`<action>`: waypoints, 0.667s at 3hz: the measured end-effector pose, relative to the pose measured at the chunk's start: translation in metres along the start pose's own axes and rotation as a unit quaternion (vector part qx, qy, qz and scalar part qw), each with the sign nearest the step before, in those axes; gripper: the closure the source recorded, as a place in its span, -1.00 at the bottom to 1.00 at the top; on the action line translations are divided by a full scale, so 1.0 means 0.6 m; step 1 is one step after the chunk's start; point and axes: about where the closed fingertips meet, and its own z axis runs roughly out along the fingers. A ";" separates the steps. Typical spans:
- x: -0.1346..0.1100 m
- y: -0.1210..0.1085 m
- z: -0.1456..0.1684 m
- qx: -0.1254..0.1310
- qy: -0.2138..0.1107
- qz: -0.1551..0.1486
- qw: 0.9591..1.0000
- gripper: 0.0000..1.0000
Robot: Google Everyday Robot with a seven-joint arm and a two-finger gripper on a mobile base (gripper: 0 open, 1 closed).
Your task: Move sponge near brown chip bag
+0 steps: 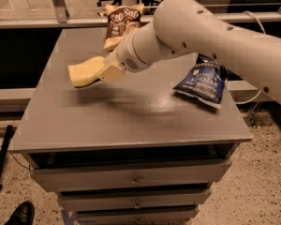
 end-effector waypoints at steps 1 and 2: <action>0.010 -0.020 -0.006 0.030 0.004 0.002 1.000 1.00; 0.049 -0.077 -0.038 0.103 0.016 0.014 0.994 1.00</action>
Offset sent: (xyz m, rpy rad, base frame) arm 0.0650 -0.1238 0.0060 -0.0513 -0.2120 -0.4043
